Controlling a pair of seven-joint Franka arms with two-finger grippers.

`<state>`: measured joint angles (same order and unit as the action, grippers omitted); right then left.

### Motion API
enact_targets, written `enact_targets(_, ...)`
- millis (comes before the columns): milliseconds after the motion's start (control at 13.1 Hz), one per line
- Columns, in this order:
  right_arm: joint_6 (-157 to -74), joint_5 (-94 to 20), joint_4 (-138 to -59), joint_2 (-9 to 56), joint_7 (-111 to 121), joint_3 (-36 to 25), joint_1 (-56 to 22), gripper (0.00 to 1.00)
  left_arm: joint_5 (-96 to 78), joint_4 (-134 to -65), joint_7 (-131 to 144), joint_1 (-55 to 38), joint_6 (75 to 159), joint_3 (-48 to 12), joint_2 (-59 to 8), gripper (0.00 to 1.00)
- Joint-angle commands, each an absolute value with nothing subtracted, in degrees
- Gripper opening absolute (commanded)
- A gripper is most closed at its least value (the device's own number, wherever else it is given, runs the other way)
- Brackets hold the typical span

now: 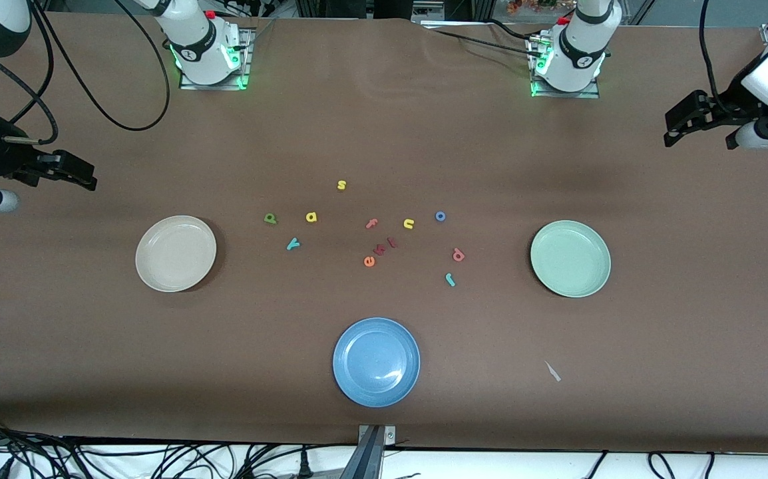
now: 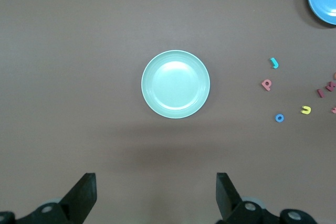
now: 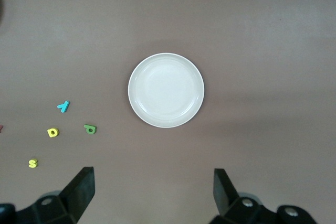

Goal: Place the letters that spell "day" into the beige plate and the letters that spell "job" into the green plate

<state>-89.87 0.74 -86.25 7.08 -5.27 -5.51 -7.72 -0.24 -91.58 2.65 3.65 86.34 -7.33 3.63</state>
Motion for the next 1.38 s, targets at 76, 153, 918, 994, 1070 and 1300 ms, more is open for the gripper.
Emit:
enact_targets(76,-89.2,1.5,-85.4,7.3,-5.7,-5.4,-8.0,1.0,-1.1,-90.7,1.0,3.9,82.2,-7.9,3.7,1.0)
enact_targets(153,-89.2,1.5,-85.4,7.3,-5.5,-5.4,-8.0,1.0,-1.2,-90.7,1.0,3.9,82.3,-7.9,3.6,1.0)
enact_targets(918,-89.2,1.4,-85.4,7.3,-5.5,-5.4,-8.1,1.0,-0.9,-90.7,1.0,3.2,82.3,-9.7,3.6,1.0)
enact_targets(994,-89.2,1.4,-85.4,7.3,-5.5,-5.3,-8.1,1.0,-0.9,-90.7,1.0,3.2,82.2,-9.7,3.6,1.0)
enact_targets(1070,-89.1,1.4,-85.3,7.3,-5.5,-5.3,-8.1,1.0,-1.0,-90.7,1.0,3.2,82.3,-9.7,3.5,1.0)
enact_targets(1300,-89.2,1.4,-85.3,7.3,-5.5,-5.3,-8.1,1.0,-1.1,-90.7,1.0,3.3,82.2,-9.7,3.6,1.0)
